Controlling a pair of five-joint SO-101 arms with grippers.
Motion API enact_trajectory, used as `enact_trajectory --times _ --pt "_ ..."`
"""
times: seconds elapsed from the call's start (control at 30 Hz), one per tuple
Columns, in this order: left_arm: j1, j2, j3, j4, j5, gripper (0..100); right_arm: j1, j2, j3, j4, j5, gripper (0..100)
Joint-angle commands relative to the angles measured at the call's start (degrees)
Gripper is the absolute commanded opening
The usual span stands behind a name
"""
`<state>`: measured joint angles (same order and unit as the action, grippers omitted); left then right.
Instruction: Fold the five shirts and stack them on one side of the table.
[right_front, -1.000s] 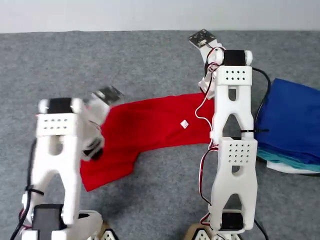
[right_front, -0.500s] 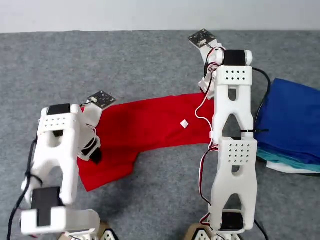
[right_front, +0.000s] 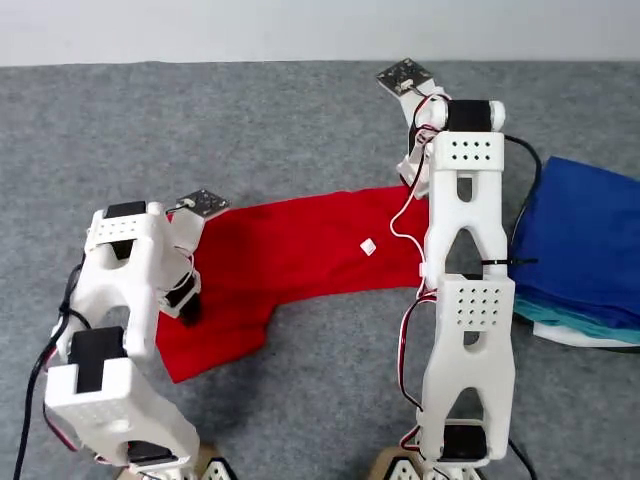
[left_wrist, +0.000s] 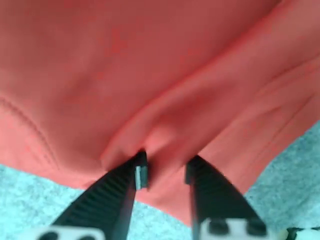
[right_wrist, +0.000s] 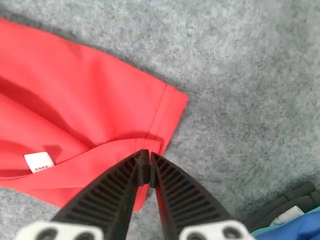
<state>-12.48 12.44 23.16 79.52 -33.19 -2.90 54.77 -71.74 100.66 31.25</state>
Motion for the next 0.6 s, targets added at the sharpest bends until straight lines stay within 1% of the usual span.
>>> enact_trajectory --times 0.0,0.07,0.3,0.37,0.57 --pt "-0.4 -1.1 -1.9 2.5 -1.1 3 0.7 -4.6 -2.7 2.4 -0.6 0.9" --pt "-0.2 -3.2 -1.9 5.6 -3.1 0 0.7 -4.6 -2.7 2.4 -0.6 0.9" --pt "-0.2 -14.8 -1.8 17.6 -4.4 1 0.7 -4.6 -2.7 2.4 -0.6 0.9" --pt "-0.3 -17.3 -1.5 20.4 -6.0 1 0.7 -4.6 -2.7 2.4 -0.6 0.9" --pt "0.2 -19.6 4.4 20.8 -6.5 1 0.7 -4.6 -2.7 2.4 -0.6 0.9"
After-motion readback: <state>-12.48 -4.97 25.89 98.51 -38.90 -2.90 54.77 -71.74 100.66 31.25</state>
